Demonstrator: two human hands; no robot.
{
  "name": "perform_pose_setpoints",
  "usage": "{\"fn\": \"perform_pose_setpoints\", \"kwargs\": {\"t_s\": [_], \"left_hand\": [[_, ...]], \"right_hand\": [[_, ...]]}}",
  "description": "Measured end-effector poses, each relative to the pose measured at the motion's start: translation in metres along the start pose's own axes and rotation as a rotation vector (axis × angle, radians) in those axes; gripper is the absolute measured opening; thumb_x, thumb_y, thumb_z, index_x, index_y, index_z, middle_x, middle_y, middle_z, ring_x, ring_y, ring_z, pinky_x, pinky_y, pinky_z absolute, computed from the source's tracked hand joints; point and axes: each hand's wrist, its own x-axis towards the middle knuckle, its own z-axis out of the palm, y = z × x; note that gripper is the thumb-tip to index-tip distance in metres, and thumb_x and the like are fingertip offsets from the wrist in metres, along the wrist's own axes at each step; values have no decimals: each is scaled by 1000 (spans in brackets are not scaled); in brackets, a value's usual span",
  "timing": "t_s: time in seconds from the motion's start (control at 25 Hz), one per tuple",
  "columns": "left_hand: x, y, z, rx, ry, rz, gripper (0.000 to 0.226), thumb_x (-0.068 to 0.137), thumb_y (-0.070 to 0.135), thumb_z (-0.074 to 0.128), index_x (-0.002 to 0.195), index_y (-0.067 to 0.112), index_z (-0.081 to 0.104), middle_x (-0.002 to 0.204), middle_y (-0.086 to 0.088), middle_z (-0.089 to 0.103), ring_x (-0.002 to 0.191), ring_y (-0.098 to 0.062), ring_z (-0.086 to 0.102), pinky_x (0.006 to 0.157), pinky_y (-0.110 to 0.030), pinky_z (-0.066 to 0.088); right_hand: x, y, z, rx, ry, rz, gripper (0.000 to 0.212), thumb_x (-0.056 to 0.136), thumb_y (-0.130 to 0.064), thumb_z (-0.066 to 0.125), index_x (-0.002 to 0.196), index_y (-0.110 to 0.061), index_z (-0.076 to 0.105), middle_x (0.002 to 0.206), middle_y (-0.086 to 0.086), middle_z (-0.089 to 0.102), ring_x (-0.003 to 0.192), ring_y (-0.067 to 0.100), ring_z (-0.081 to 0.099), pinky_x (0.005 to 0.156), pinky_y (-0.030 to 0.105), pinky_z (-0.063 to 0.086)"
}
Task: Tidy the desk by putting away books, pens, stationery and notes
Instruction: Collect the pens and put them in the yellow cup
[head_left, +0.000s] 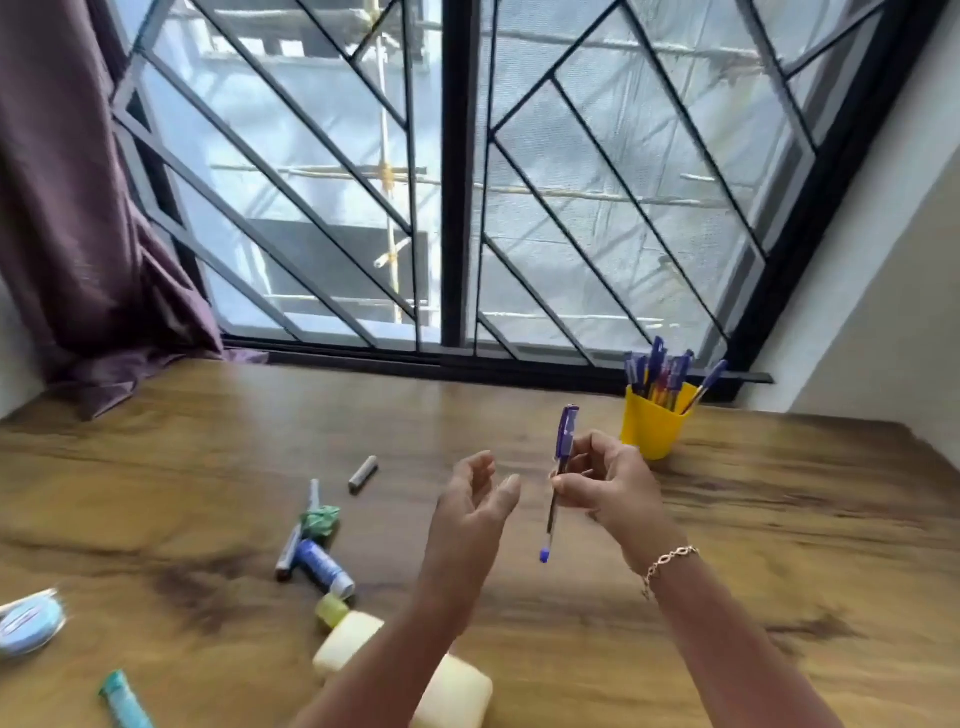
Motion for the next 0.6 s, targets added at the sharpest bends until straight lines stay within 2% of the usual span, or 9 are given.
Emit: {"fn": "perform_pose_setpoints", "kwargs": {"t_s": [0.04,0.16,0.28,0.36,0.44,0.56,0.6], "left_hand": [[5,0,15,21,-25,12,41,90,13,56,130,10,47,130,-9,53,124,-18,48,106,-30,38],[18,-1,53,80,-89,55,48,88,16,61,133,12,44,135,-6,48,126,-14,45,110,-32,35],[30,-2,91,172,-121,75,70,75,36,67,137,17,40,137,0,45,120,-8,43,109,-32,35],[38,-4,113,235,-124,86,82,66,44,59,141,20,34,142,1,41,126,-8,39,112,-35,32],[47,-8,130,279,-147,102,88,67,44,59,145,20,26,148,2,33,135,-10,32,114,-36,28],[60,-11,150,319,-167,119,80,82,32,66,147,17,21,150,1,31,129,-9,35,108,-22,29],[65,-12,155,325,-157,126,76,86,25,65,147,15,21,149,0,32,126,-6,36,102,-16,28]], "right_hand": [[6,3,-21,-20,60,-13,24,76,12,62,76,-11,55,68,7,56,61,16,53,58,24,54],[33,12,-76,-78,245,-51,24,71,5,68,73,-16,58,71,10,60,68,23,56,73,47,54],[70,12,-123,-99,371,-104,26,67,2,70,70,-21,57,67,4,60,69,24,56,76,53,52],[97,11,-144,-145,432,-139,28,71,5,69,70,-20,55,65,2,58,69,23,57,74,48,53],[120,13,-154,-217,479,-166,23,72,5,68,74,-15,55,65,1,57,69,21,57,68,37,52],[142,27,-159,-350,519,-147,16,73,3,68,83,-7,60,72,6,59,69,17,54,51,7,38],[147,34,-159,-394,513,-131,15,74,2,68,87,-3,61,75,7,59,70,16,53,48,6,35]]}}
